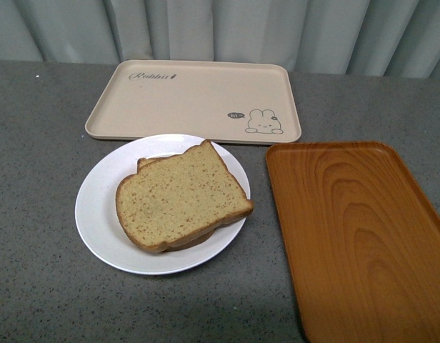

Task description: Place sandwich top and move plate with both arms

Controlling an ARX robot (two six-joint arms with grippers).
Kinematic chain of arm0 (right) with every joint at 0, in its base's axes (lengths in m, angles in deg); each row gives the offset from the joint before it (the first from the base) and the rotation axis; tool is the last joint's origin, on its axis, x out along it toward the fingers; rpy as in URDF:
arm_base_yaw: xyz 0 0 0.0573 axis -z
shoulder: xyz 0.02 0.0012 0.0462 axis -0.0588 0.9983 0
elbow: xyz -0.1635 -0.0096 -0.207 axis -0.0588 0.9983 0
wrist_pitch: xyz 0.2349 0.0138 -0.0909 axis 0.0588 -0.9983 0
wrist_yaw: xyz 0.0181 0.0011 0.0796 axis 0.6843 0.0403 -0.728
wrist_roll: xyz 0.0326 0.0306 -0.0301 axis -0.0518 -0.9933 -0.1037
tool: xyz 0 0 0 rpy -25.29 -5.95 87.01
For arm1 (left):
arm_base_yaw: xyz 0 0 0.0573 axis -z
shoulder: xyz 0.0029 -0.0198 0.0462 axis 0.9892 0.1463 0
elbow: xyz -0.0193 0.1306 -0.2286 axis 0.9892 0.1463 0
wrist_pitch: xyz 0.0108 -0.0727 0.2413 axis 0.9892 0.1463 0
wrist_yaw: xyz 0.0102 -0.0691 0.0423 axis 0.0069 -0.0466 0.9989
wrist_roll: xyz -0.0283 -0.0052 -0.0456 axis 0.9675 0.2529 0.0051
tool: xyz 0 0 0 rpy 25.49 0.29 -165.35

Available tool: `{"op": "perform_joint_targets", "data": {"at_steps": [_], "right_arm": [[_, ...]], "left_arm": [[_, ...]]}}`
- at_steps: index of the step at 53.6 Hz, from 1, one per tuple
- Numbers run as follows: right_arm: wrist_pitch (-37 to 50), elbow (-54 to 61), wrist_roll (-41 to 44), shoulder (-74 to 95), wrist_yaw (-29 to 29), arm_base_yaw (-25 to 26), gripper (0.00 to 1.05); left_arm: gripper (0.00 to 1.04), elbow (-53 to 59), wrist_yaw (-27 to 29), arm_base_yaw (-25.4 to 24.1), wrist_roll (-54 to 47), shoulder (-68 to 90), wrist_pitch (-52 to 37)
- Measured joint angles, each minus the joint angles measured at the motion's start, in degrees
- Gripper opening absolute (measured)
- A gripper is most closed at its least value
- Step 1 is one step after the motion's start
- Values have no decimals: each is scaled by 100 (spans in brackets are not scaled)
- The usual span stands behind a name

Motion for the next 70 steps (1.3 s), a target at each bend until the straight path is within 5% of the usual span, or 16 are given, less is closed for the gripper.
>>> {"op": "perform_joint_targets", "data": {"at_steps": [7, 18, 21, 24, 33, 37, 44, 70], "right_arm": [[-951, -4, 2, -756, -9, 0, 1], [-1012, -4, 11, -973, -11, 2, 1], [-1014, -4, 13, -977, -11, 2, 14], [-1014, -4, 13, -979, -9, 2, 27], [-1014, -4, 13, -979, -11, 2, 59], [-1016, -4, 13, -977, -11, 2, 74], [-1014, -4, 13, -979, -11, 2, 97], [-1016, -4, 13, -979, -11, 4, 96]], "left_arm": [[98, 0, 2, 0, 0, 0, 0], [98, 0, 2, 0, 0, 0, 0], [98, -271, 892, 190, 332, 487, 713], [98, -470, 1220, 151, 715, 1508, 879], [98, -896, -184, -444, 1510, 4468, -887], [98, -1145, -1235, -820, 1729, 5998, -1849], [98, -1672, -2378, -1270, 1971, 7938, -2151], [98, -2754, -3499, -1185, 3580, 10542, -2957]]}}
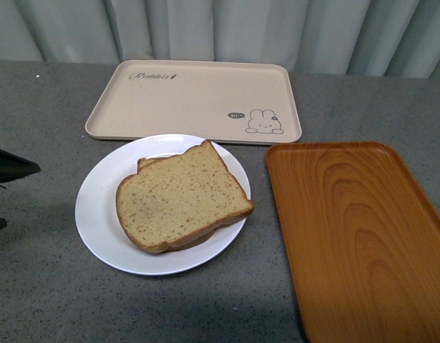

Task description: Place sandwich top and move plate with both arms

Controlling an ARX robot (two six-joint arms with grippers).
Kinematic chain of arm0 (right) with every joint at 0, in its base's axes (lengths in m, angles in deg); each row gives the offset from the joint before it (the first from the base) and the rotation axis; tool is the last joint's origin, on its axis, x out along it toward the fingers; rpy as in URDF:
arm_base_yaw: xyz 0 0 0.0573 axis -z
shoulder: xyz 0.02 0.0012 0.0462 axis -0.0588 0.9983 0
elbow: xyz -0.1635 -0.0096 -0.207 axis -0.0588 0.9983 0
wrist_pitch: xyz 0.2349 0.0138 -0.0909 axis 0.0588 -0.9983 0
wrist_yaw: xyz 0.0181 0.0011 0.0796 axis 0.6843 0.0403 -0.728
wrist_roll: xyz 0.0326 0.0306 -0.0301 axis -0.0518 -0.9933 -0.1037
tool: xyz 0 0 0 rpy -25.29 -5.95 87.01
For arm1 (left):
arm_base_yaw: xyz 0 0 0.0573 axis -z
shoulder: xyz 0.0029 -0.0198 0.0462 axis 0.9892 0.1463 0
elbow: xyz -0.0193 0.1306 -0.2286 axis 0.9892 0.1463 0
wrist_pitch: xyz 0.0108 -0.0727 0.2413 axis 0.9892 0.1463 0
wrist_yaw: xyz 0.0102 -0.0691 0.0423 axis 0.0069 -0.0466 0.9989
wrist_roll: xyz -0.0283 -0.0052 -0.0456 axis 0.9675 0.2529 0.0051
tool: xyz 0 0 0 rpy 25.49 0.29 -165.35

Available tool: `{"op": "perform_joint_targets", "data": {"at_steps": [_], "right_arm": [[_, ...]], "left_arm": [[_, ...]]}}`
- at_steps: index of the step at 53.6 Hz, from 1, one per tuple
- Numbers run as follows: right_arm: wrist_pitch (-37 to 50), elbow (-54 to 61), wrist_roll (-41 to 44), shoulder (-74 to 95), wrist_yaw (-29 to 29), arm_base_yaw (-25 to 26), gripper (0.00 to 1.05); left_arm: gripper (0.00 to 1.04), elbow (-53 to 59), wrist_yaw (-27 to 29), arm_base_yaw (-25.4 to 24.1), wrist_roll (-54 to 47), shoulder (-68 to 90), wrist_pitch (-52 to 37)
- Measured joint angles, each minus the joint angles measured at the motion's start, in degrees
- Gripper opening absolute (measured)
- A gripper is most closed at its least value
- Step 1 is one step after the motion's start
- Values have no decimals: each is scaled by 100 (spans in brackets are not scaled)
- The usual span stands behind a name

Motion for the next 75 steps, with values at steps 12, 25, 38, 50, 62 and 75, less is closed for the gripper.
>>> {"op": "perform_joint_targets", "data": {"at_steps": [12, 25, 38, 50, 62, 75], "right_arm": [[0, 0, 0, 0, 0, 0, 96], [0, 0, 0, 0, 0, -2, 96], [0, 0, 0, 0, 0, 0, 96], [0, 0, 0, 0, 0, 0, 96], [0, 0, 0, 0, 0, 0, 96], [2, 0, 0, 0, 0, 0, 96]], "left_arm": [[98, -262, -83, 240, 376, 638, -243], [98, -446, -24, 525, 553, 1036, -448], [98, -562, 9, 866, 796, 1154, -557], [98, -765, 66, 977, 1086, 1368, -616], [97, -782, 74, 973, 1176, 1408, -619], [64, -782, 74, 970, 1226, 1412, -619]]}}
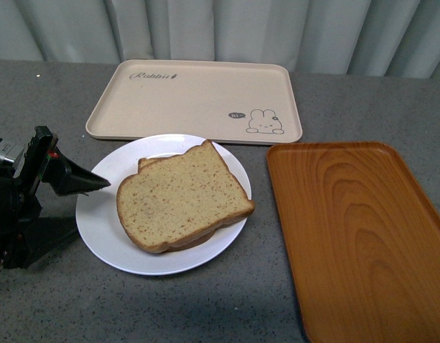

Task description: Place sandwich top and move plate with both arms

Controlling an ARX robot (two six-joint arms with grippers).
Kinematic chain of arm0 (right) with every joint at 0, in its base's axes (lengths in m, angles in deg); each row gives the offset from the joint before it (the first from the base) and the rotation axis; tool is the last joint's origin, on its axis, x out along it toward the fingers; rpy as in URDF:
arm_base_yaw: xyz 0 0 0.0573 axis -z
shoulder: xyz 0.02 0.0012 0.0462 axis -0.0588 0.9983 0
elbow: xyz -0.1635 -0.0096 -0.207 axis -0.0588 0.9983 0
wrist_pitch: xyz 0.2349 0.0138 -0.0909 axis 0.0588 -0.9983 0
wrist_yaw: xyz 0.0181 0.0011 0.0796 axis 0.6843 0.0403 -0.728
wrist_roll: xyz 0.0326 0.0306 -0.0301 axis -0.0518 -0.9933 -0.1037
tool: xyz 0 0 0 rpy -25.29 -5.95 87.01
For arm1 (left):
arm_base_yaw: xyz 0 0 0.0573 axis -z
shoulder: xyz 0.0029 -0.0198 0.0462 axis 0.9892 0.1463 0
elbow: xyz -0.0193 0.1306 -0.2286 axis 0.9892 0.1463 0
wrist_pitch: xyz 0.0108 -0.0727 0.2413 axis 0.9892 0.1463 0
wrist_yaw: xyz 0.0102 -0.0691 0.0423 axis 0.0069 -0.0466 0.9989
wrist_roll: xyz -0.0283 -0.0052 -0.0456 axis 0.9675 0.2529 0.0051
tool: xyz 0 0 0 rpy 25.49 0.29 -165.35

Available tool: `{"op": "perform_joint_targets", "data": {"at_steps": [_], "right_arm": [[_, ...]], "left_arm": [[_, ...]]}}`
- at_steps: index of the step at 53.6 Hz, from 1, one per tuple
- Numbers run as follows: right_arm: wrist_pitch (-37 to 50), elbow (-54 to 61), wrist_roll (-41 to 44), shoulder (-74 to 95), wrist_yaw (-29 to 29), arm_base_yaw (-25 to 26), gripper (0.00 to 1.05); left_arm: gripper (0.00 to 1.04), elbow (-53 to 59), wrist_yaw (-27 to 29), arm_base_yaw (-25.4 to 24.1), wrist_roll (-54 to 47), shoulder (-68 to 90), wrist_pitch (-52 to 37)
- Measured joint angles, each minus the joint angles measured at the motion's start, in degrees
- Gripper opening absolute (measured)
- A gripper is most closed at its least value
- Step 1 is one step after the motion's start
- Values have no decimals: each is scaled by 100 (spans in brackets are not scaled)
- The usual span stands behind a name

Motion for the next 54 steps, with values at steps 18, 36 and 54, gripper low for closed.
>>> {"op": "perform_joint_targets", "data": {"at_steps": [18, 36, 54], "right_arm": [[-2, 0, 0, 0, 0, 0, 96], [0, 0, 0, 0, 0, -2, 96], [0, 0, 0, 0, 0, -2, 96]], "left_arm": [[10, 2, -50, -48, 35, 15, 0], [4, 59, -308, -120, 275, 15, -424], [4, 345, -678, -426, 1298, 15, -2059]]}}
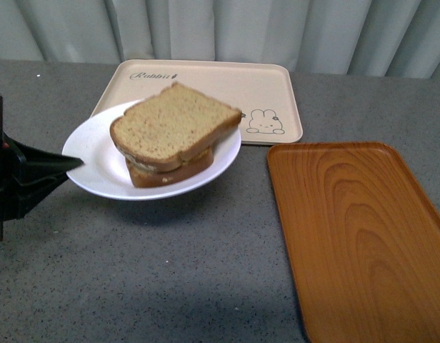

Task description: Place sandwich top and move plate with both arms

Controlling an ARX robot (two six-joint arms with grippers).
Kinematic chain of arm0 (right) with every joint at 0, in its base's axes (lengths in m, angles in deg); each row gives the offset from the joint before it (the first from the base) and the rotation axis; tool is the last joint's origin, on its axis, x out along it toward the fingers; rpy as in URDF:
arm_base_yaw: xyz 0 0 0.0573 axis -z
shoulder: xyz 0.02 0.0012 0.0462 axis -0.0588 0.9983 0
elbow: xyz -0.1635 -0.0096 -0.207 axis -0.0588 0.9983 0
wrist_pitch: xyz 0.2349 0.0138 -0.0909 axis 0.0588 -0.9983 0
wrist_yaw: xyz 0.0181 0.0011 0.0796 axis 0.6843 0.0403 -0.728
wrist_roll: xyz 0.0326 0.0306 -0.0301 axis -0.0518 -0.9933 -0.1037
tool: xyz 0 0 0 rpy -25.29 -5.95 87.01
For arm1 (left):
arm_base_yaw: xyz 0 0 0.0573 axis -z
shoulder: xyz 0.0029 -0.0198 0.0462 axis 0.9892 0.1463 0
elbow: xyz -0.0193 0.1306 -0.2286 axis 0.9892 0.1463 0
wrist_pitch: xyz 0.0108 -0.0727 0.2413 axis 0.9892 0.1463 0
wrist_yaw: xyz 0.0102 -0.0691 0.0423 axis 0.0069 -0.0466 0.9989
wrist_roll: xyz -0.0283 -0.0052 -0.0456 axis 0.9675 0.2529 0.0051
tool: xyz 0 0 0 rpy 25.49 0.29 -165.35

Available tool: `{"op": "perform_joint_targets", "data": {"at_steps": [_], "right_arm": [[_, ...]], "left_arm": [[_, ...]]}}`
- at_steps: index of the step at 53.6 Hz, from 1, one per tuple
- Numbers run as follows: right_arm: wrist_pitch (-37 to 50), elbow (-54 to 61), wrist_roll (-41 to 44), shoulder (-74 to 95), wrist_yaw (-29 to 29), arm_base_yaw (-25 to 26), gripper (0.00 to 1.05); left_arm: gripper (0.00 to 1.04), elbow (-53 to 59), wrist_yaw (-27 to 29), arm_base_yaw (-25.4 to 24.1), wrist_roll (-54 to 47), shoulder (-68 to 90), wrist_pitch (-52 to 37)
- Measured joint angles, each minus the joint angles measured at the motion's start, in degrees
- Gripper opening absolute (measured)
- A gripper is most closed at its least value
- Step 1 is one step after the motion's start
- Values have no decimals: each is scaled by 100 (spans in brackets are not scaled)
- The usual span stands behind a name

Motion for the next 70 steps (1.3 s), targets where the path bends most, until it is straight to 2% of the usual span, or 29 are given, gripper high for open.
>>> {"op": "perform_joint_targets", "data": {"at_steps": [4, 10, 18, 26, 48, 70], "right_arm": [[-2, 0, 0, 0, 0, 2, 96], [0, 0, 0, 0, 0, 0, 96], [-2, 0, 0, 0, 0, 0, 96], [-2, 0, 0, 0, 0, 0, 96], [0, 0, 0, 0, 0, 2, 96], [0, 0, 0, 0, 0, 2, 96]], "left_arm": [[4, 9, -251, -101, 367, 0, -424], [4, -9, -304, -210, 695, -13, -678], [4, -269, 98, -186, 844, 7, -431], [4, -1056, 640, 59, 1043, 337, -264], [4, -3386, 1432, 868, 839, 1394, 1344], [4, -5075, 1875, 1093, 592, 2382, 2398]]}}
